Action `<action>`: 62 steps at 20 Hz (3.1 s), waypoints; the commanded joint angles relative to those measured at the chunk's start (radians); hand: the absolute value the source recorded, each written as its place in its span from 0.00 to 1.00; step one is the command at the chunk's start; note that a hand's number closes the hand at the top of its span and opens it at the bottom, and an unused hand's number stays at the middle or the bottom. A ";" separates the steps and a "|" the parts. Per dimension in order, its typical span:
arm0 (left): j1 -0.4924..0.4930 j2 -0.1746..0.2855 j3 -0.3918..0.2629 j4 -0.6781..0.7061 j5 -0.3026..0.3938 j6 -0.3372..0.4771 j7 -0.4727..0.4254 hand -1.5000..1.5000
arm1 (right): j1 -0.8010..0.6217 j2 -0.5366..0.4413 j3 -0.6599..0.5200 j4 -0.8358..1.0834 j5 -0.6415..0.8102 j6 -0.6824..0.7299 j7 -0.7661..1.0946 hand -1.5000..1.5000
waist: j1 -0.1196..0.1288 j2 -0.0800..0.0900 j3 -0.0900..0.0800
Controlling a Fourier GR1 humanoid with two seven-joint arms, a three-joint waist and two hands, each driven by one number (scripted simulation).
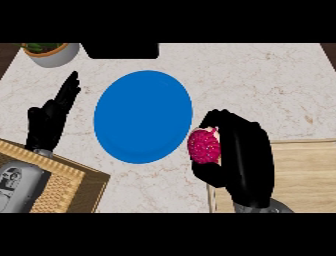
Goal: Pick the cupcake from the tray and place it in the plate
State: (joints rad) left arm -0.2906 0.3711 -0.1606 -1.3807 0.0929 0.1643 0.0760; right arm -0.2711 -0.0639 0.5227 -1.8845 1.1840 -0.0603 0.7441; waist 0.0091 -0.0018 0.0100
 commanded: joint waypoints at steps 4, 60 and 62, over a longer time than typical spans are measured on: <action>-0.022 -0.015 0.019 0.029 0.012 -0.025 -0.006 0.50 | -0.297 0.062 0.041 0.374 -0.165 -0.181 0.106 1.00 | 0.019 0.009 -0.010; 0.040 -0.027 0.023 -0.070 -0.014 0.004 0.042 0.50 | 0.058 -0.269 -0.066 0.352 -1.062 -0.749 -0.498 0.00 | -0.014 0.000 -0.010; 0.009 -0.057 0.023 -0.004 -0.018 0.004 0.003 0.50 | 0.089 -0.264 -0.122 0.403 -1.127 -0.708 -0.607 0.00 | -0.014 0.002 -0.010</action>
State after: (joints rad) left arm -0.2637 0.3737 -0.1519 -1.4088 0.0787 0.1677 0.0871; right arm -0.2566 -0.3059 0.4593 -1.4529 0.1073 -0.8281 0.2262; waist -0.0055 -0.0043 0.0109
